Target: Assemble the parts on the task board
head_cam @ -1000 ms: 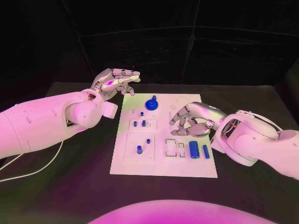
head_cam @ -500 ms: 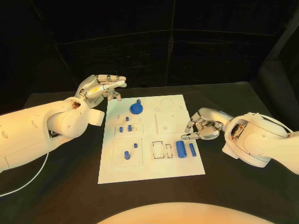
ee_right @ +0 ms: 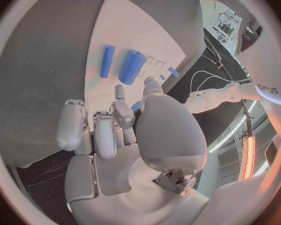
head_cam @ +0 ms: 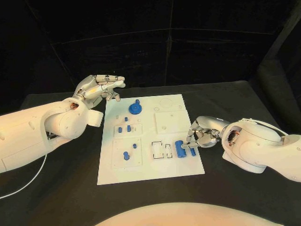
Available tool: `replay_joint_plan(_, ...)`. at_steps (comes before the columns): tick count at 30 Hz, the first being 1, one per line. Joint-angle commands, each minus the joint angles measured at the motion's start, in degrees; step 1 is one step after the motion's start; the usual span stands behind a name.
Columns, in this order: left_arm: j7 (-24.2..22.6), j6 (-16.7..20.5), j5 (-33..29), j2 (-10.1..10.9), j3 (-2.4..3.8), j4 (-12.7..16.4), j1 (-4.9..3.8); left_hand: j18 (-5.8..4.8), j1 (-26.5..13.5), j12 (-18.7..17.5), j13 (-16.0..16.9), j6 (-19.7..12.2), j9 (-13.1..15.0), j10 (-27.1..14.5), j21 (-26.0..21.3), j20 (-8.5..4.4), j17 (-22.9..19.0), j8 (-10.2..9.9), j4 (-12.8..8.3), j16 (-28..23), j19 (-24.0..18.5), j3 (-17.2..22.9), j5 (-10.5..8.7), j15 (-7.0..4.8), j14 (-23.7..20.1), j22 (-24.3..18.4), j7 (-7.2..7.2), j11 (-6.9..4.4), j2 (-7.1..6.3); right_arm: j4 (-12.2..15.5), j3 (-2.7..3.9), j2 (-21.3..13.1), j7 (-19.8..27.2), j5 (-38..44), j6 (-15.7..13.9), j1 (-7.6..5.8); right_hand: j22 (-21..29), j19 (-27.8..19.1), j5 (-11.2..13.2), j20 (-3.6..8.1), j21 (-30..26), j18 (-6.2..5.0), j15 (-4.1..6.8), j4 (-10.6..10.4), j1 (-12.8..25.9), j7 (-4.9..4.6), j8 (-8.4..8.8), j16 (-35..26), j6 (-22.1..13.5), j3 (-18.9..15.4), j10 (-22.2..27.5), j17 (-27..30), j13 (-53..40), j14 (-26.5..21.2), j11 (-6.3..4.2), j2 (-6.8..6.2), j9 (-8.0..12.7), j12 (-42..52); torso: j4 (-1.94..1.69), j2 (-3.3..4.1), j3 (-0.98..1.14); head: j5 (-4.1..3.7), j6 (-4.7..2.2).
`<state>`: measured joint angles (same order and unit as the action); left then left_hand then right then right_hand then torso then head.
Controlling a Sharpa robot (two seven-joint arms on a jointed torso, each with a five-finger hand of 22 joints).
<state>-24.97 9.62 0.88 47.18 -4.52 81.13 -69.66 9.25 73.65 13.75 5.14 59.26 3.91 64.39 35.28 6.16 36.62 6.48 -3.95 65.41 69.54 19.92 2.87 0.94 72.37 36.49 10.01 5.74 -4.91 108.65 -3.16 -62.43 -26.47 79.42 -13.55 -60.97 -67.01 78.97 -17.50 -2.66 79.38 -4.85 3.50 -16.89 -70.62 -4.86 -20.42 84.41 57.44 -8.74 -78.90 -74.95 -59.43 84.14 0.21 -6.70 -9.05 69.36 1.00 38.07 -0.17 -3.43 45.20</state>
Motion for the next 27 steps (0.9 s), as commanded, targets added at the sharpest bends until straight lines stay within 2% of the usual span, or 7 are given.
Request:
replay_joint_plan(1, -0.3, -0.8, -0.2, 0.0, 0.00, 0.1, -0.07, 1.16, 0.1, 0.3, 0.1, -0.4, -0.1, -0.5, -0.3, 0.40, 0.0, 0.0, 0.1, -0.1, 0.0, -0.4, -0.09, 0.00, -0.3, -0.1, 0.09, 0.05, 0.62, -0.3, 0.04, 0.4, -1.8, 2.0, 2.1, 0.16, 0.0, -0.1, -0.3, 0.04, -0.1, 0.20, 0.19, 0.1, 0.8, 0.09, -0.42, -0.1, -0.5, -0.5, 0.3, -0.7, 0.0, 3.4, 0.00, 0.21, -0.2, -0.3, 0.11, 0.03, 0.02, 0.17, 0.09)
replay_joint_plan(9, -0.3, -0.9, -0.2, 0.0, -0.07, 0.1, -0.07, 1.16, 0.1, 0.3, 0.1, -0.4, -0.1, -0.5, -0.3, 0.40, 0.0, 0.0, 0.1, -0.1, 0.0, -0.4, -0.09, 0.00, -0.3, -0.1, 0.09, 0.05, 0.62, -1.4, 0.03, 2.4, -2.6, 2.4, 3.9, 0.92, 0.2, -0.2, -0.3, 0.06, -0.2, 0.16, 0.21, 0.0, 2.1, 0.16, -1.29, -0.2, -0.8, -1.0, 0.6, -0.6, 0.1, 3.3, -0.04, 0.57, -0.5, -0.7, 0.05, 0.13, 0.02, 0.13, 0.30)
replay_joint_plan(15, -0.2, -1.0, -0.2, 0.1, -0.10, 0.1, -0.07, 1.16, 0.1, 0.3, 0.1, -0.4, -0.1, -0.5, -0.3, 0.40, 0.0, 0.0, 0.1, -0.1, 0.0, -0.4, -0.09, 0.00, -0.3, -0.1, 0.09, 0.05, 0.62, -2.0, 0.03, 3.5, -3.0, 2.8, 2.8, 1.56, 0.2, -0.2, -0.4, 0.06, -0.2, 0.15, 0.22, 0.0, 2.3, 0.15, -1.53, -0.2, -0.9, -1.0, 0.7, -0.6, 0.0, 3.3, -0.04, 0.93, -0.5, -0.8, 0.00, 0.13, -0.01, 0.42, 0.59)
replay_joint_plan(18, -0.2, -1.0, -0.2, 0.2, -0.11, 0.1, -0.07, 1.16, 0.1, 0.3, 0.1, -0.4, -0.1, -0.5, -0.3, 0.40, 0.0, 0.0, 0.1, -0.1, 0.0, -0.4, -0.09, 0.00, -0.3, -0.1, 0.09, 0.05, 0.62, -2.3, 0.03, 4.2, -3.0, 3.1, 2.3, 1.73, 0.2, -0.2, -0.4, 0.06, -0.2, 0.16, 0.22, 0.1, 2.3, 0.15, -1.60, -0.2, -1.0, -1.0, 0.7, -0.5, -0.1, 3.3, -0.04, 1.05, -0.5, -0.8, 0.14, 0.09, -0.04, 0.45, 0.64)
replay_joint_plan(27, -0.1, -1.1, -0.2, 0.2, -0.13, 0.1, -0.07, 1.15, 0.0, 0.3, 0.1, -0.4, -0.1, -0.6, -0.3, 0.43, -0.1, 0.0, 0.2, -0.1, 0.0, -0.5, -0.09, 0.02, -0.4, -0.1, 0.10, 0.07, 0.69, -4.1, 0.03, 6.2, -3.5, 3.9, 2.9, 2.91, 0.2, -0.2, -0.5, 0.06, -0.2, 0.17, 0.22, 0.1, 2.3, 0.15, -1.74, -0.2, -1.1, -0.9, 0.7, -0.6, -0.2, 3.3, -0.04, 1.28, -0.6, -0.8, 0.12, 0.09, -0.06, 0.57, 0.71)
